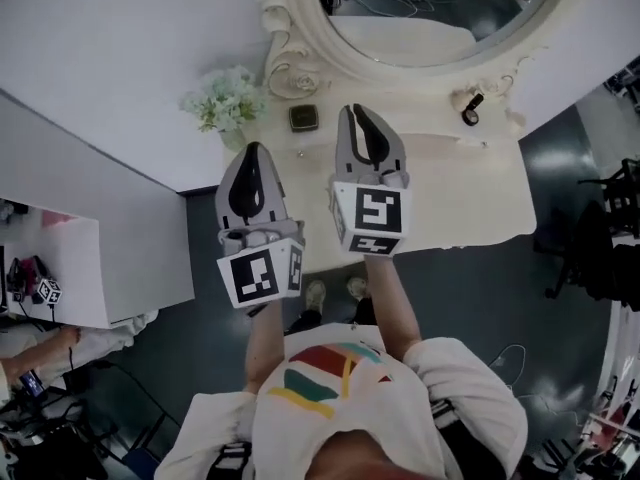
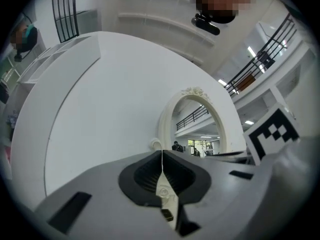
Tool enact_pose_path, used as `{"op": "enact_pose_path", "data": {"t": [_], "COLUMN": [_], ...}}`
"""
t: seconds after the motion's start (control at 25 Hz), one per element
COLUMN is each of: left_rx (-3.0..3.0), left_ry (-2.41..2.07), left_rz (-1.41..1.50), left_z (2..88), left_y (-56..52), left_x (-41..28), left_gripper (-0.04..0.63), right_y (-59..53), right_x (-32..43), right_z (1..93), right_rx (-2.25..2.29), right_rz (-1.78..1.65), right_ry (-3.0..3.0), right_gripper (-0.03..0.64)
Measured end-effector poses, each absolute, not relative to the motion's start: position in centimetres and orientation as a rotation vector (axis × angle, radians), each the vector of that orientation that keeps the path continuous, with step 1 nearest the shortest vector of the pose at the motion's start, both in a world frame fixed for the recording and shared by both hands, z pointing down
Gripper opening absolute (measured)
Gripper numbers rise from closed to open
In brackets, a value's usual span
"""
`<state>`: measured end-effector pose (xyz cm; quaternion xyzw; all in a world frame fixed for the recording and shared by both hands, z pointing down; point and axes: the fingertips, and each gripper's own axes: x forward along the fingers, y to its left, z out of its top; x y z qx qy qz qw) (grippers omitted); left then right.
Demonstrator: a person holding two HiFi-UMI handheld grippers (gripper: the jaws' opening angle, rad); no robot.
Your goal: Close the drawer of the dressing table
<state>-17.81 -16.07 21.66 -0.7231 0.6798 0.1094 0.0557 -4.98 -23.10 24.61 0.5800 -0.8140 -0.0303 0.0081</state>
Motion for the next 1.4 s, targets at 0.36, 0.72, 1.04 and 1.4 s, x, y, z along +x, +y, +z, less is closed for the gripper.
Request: {"op": "enact_pose_path", "data": {"t": [0.36, 0.72, 1.04, 1.4], "left_rx": [-2.177, -2.162, -2.138, -2.124], "left_ry": [2.000, 1.978, 1.974, 2.015], "left_rz": [0.254, 0.220, 0.204, 0.183], "left_z": [18.5, 18.6, 18.5, 19.5], "left_y": [-12.2, -11.4, -11.1, -11.7], "left_x": [-13.9, -11.1, -9.8, -10.6], "left_gripper": [0.008, 0.008, 0.008, 0.008], "right_y": [-16.5, -12.9, -13.4, -15.2], "right_x": [-1.1, 2.1, 2.4, 2.2], "right_z": [20.4, 20.7, 22.3, 23.0], "right_rx": [1.811, 1.781, 1.722, 1.710], "right_rz": [-0.220, -0.293, -0.231, -0.209], "right_ry": [-2.616, -2.631, -2.636, -2.667], "right_gripper": [0.002, 0.000, 0.000, 0.000]}}
